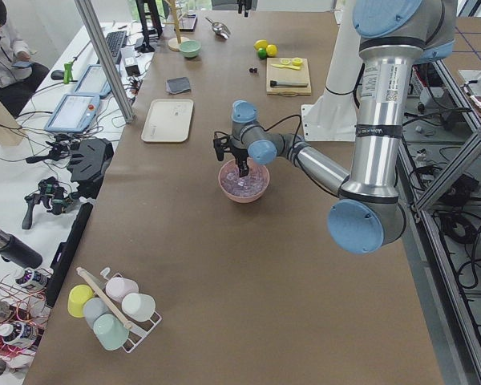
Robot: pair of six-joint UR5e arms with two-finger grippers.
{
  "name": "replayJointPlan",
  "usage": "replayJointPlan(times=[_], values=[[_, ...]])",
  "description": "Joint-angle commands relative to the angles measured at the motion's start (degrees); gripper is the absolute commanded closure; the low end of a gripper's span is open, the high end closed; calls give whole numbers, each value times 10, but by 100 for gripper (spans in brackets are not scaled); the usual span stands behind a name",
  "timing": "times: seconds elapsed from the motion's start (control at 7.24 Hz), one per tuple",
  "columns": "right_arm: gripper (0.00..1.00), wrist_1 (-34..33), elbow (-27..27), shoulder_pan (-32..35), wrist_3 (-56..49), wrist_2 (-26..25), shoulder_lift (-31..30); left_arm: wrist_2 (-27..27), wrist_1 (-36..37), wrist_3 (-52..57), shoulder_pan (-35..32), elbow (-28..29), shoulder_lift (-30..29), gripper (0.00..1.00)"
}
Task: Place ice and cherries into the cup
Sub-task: 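Return the left gripper to the pink bowl and grasp a third ice cube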
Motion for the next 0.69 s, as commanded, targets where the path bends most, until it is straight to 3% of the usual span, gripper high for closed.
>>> replayJointPlan(times=[0.0, 0.55], values=[[1, 0, -1, 0, 0, 0, 2, -1, -5, -5, 1, 6, -6, 34], [1, 0, -1, 0, 1, 0, 1, 0, -26, -6, 3, 16, 1, 39]])
